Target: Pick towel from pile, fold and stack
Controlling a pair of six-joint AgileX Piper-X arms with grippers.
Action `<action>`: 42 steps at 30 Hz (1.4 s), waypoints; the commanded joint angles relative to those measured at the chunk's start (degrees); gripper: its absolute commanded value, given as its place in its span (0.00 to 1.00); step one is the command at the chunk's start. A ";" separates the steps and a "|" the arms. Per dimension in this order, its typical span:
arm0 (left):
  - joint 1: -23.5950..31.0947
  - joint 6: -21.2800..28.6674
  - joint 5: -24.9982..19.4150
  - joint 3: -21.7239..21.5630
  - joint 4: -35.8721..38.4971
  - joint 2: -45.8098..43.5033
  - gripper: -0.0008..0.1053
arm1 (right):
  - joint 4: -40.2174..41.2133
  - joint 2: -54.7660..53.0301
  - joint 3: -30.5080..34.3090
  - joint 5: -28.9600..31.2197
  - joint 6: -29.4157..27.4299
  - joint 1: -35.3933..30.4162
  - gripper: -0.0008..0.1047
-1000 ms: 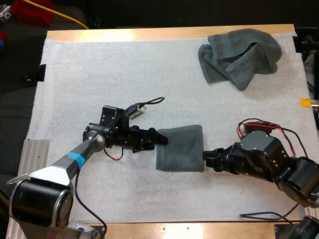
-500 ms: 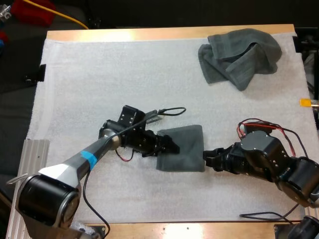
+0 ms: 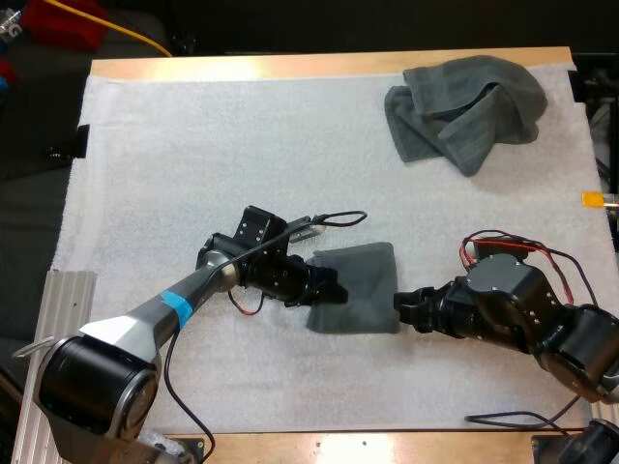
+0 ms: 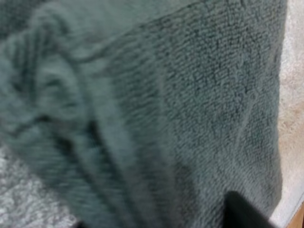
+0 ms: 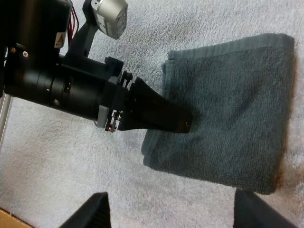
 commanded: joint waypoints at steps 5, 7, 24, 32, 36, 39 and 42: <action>-0.27 0.35 3.35 -0.14 0.17 -0.07 0.10 | 0.52 -0.38 -0.13 -0.15 -0.18 0.09 0.52; -0.27 1.18 4.61 -0.14 0.58 -0.19 0.04 | 0.52 -0.38 -0.13 -0.15 -0.18 0.09 0.52; 6.79 24.65 -8.15 -9.70 26.34 -4.92 0.02 | -2.96 -0.38 -0.13 -1.69 -0.18 0.09 0.52; 15.75 32.37 -17.59 -12.27 34.63 -4.92 0.02 | -2.96 -0.38 -0.13 -1.89 -0.18 0.09 0.52; 20.44 34.33 -22.44 -12.39 35.55 -4.92 0.02 | -2.96 -0.38 -0.13 -3.17 -0.18 0.09 0.52; 23.50 34.88 -26.48 -12.55 35.71 -4.92 0.02 | -2.96 -0.38 -0.13 -3.75 -0.18 0.09 0.52; 25.53 35.29 -31.13 -12.67 35.71 -4.92 0.02 | -2.96 -0.38 -0.13 -4.06 -0.05 0.09 0.52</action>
